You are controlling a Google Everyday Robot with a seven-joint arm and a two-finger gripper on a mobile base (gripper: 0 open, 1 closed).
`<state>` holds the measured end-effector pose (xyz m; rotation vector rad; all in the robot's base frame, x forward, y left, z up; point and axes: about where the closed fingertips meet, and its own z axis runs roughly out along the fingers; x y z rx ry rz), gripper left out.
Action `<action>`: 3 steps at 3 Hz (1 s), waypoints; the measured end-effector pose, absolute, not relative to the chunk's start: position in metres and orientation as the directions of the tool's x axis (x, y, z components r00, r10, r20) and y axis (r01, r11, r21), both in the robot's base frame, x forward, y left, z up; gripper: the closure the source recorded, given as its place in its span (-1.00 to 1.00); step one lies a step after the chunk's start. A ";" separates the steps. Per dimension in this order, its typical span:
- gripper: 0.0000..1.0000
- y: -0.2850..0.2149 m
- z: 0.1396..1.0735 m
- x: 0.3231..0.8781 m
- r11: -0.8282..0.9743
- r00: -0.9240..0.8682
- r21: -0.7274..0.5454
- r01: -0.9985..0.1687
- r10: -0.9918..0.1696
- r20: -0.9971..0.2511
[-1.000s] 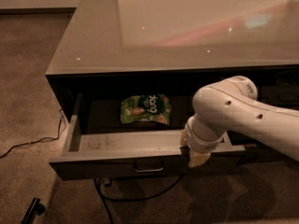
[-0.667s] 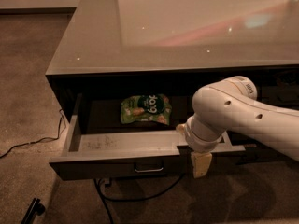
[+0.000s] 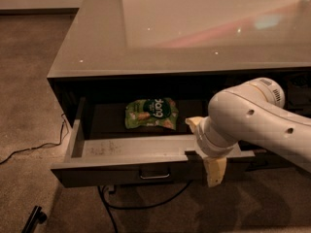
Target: Open top drawer
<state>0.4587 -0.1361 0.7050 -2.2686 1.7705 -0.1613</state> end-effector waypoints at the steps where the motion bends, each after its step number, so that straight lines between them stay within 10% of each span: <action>1: -1.00 -0.139 0.723 0.468 -0.210 0.240 -0.329 -0.921 -0.969 -0.055; 3: -0.16 -0.138 0.732 0.489 -0.201 0.223 -0.386 -0.901 -0.975 -0.014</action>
Offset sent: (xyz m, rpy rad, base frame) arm 0.0365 -0.0029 0.0358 -0.0265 -0.1572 -0.0394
